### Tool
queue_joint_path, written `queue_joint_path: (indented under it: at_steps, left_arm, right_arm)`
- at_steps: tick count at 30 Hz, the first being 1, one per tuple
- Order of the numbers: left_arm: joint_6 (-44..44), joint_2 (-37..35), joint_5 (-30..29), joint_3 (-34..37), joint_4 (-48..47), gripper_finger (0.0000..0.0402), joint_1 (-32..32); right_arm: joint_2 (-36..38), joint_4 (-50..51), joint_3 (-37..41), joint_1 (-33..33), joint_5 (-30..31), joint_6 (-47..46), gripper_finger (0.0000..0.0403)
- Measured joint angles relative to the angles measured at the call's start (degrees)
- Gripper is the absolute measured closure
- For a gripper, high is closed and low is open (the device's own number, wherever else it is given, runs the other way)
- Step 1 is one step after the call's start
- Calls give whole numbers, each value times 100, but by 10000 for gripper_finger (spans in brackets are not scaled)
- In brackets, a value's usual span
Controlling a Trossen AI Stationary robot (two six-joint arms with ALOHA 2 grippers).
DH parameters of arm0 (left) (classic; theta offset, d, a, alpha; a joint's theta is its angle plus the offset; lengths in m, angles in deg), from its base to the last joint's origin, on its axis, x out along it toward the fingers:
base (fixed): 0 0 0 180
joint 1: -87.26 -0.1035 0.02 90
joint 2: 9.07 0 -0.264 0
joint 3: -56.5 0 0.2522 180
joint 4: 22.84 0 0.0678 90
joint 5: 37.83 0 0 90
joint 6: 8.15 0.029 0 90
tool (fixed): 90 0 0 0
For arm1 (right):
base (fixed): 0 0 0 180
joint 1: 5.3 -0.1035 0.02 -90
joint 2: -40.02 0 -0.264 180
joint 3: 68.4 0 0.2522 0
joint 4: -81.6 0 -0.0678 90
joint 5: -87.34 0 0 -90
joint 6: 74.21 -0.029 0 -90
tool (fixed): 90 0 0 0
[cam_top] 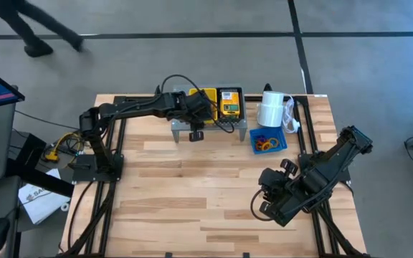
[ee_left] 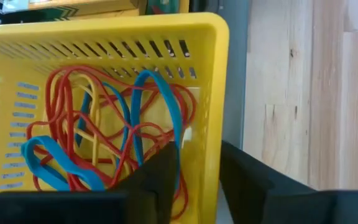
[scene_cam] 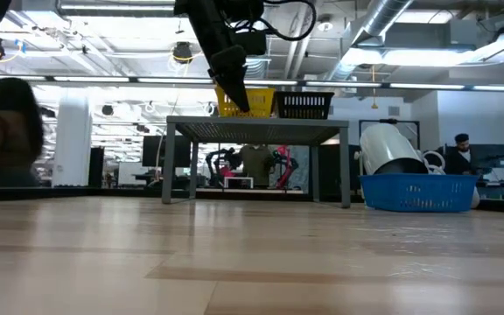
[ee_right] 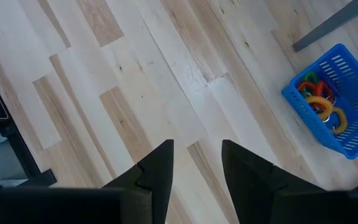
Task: Pick & Place Office Desk Supplies
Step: Put the yellow basket on the shelf, then put the blue basket on the shelf
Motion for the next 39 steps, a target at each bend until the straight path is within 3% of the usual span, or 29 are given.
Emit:
queue_joint_path:
  at_steps: [9, 14, 18, 23, 31, 39]
  left_arm:
    - [-2, -502, 66, 7, -44, 197, -1]
    - [-19, -893, 421, 7, -184, 168, 1]
    - [-18, -1084, 503, -4, -213, 160, 23]
    - [-8, -818, 445, 0, -143, 162, -45]
    - [4, -591, 114, 7, 110, 151, -46]
    - [-54, -1082, 101, 7, 173, 139, -46]
  right_arm:
    - [2, 2, 2, 207, 59, 266, 271]
    - [50, 1, 2, 514, 61, 650, 271]
    - [146, -3, 2, 732, 61, 888, 271]
    - [389, -14, 2, 884, 47, 792, 271]
    - [601, -16, 18, 665, 192, 304, 271]
    - [660, 2, 654, 1116, 363, 757, 271]
